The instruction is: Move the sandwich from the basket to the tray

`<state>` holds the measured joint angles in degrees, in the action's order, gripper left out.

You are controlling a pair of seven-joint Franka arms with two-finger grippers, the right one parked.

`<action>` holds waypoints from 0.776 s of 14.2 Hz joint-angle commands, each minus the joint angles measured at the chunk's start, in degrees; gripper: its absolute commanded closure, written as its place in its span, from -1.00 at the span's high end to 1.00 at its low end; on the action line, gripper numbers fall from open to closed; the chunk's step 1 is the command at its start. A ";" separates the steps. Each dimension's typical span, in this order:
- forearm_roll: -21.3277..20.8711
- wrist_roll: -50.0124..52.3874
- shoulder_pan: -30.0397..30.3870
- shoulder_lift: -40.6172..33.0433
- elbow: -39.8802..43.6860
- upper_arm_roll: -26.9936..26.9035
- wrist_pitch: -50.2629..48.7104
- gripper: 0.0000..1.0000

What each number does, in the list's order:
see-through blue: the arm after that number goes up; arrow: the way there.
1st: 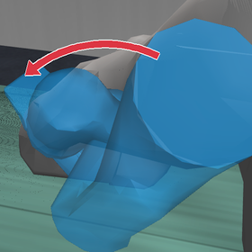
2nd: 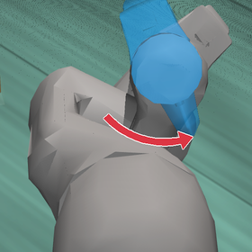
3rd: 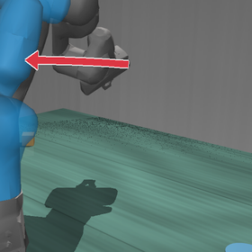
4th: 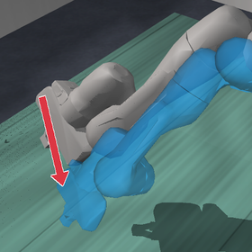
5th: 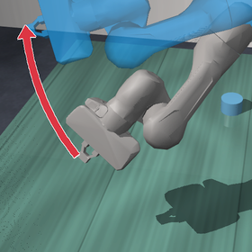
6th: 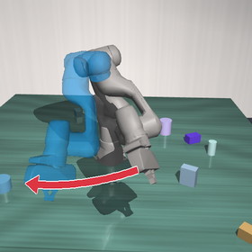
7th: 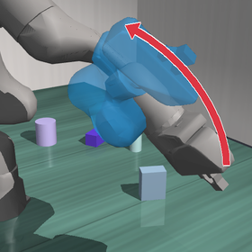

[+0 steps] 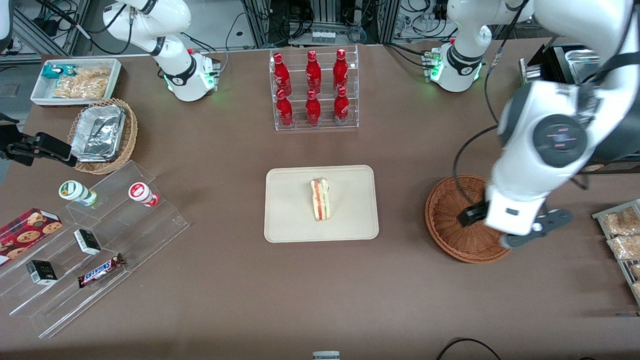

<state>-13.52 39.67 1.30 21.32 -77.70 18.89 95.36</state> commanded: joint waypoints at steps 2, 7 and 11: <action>4.90 -13.27 6.86 -7.42 -4.11 0.71 -4.91 0.99; 6.84 -21.03 8.54 -18.50 -12.74 0.18 -8.15 0.99; 12.63 -24.27 6.45 -22.46 -12.39 -4.89 -13.18 1.00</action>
<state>-3.82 18.47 9.21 1.67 -88.03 17.83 82.86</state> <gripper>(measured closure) 0.000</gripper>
